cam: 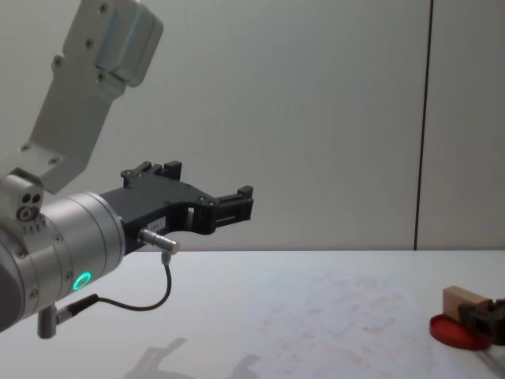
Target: Use the one hand to pick up the stamp and affix it onto the A4 paper.
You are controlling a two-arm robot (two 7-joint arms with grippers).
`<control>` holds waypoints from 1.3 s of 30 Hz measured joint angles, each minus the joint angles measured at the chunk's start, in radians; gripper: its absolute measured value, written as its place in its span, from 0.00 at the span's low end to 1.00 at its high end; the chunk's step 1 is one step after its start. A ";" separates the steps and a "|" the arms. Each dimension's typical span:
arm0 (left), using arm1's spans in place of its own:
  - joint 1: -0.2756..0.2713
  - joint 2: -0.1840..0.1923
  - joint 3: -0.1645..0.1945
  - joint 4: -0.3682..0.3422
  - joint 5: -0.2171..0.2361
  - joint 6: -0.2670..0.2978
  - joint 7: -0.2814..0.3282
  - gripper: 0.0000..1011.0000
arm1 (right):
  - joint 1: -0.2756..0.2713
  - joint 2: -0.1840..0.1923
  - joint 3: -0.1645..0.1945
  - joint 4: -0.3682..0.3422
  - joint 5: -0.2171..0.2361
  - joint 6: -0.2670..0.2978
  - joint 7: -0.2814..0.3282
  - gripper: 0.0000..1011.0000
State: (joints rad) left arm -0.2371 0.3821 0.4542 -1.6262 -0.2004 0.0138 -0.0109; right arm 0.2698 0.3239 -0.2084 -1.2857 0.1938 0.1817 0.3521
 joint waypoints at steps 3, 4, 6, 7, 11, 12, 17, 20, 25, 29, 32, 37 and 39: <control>0.000 0.000 0.000 0.000 0.000 0.000 0.000 0.98 | -0.003 0.002 0.001 -0.006 0.002 0.003 0.004 0.21; 0.000 0.000 0.000 0.000 0.000 0.000 0.000 0.98 | -0.004 0.002 0.001 -0.007 0.003 0.004 0.004 0.21; 0.000 0.000 0.000 0.000 0.000 0.000 0.000 0.98 | -0.006 0.004 0.001 -0.012 0.004 0.006 0.007 0.21; 0.000 0.000 0.000 0.000 0.000 0.000 0.000 0.98 | -0.006 0.004 0.001 -0.012 0.005 0.007 0.008 0.21; 0.000 0.000 0.000 0.000 0.000 0.000 0.000 0.98 | -0.008 0.005 0.001 -0.017 0.005 0.011 0.011 0.21; 0.000 0.000 0.000 0.000 0.000 0.000 0.000 0.98 | -0.008 0.006 0.001 -0.017 0.005 0.012 0.011 0.21; 0.000 0.000 0.000 0.000 0.000 0.000 0.000 0.98 | -0.009 0.006 0.000 -0.018 0.002 0.019 0.012 0.27; 0.000 0.000 0.000 0.000 0.000 0.000 0.000 0.98 | -0.008 0.006 -0.002 -0.016 -0.005 0.025 0.011 0.35; 0.000 0.000 0.000 0.000 0.000 0.000 0.000 0.98 | -0.007 0.005 -0.004 -0.012 -0.011 0.030 0.008 0.51; 0.000 0.000 0.000 0.000 0.000 0.000 0.000 0.98 | -0.007 0.005 -0.004 -0.011 -0.013 0.031 0.004 0.63; 0.000 0.000 0.000 0.000 0.000 0.000 0.000 0.98 | -0.010 0.005 -0.004 -0.015 -0.012 0.026 0.002 0.73; 0.000 0.000 0.000 0.000 0.000 0.000 0.000 0.98 | -0.017 0.008 -0.003 -0.033 -0.004 0.008 -0.005 0.88; 0.000 0.000 0.000 0.000 0.000 0.000 0.000 0.98 | -0.024 0.011 -0.001 -0.046 0.001 -0.004 -0.009 0.93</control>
State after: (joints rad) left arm -0.2371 0.3821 0.4542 -1.6262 -0.2004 0.0138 -0.0109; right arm 0.2463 0.3347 -0.2090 -1.3321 0.1952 0.1774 0.3433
